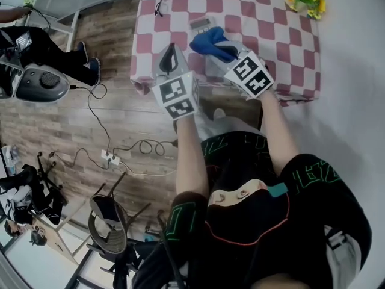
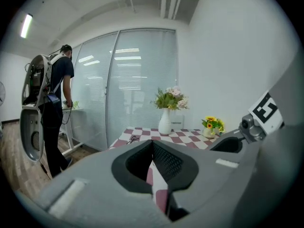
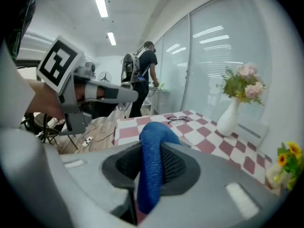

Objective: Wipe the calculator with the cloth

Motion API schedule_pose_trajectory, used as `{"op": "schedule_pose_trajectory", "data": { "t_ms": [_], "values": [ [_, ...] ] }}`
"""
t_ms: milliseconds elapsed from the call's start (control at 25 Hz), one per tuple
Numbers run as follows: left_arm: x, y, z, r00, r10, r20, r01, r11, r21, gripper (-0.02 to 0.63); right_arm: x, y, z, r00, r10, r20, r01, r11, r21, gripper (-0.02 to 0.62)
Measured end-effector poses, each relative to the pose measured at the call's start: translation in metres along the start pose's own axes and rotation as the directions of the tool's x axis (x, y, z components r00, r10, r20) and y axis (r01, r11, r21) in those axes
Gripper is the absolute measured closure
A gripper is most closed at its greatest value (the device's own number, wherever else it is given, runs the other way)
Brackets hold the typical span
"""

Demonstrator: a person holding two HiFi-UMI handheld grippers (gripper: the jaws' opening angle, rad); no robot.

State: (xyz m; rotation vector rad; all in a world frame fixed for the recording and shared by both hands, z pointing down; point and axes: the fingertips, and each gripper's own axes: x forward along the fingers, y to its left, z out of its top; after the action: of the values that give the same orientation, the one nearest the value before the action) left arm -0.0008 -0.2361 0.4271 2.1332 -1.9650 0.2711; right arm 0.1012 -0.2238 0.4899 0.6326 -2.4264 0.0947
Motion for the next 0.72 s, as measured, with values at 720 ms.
{"op": "schedule_pose_trajectory", "data": {
  "t_ms": [720],
  "values": [
    [-0.013,-0.006,0.117,0.972,0.006,0.234,-0.021,0.998,0.062,0.597,-0.120,-0.139,0.095,0.832,-0.459,0.311,0.305,0.848,0.434,0.518]
  ]
}}
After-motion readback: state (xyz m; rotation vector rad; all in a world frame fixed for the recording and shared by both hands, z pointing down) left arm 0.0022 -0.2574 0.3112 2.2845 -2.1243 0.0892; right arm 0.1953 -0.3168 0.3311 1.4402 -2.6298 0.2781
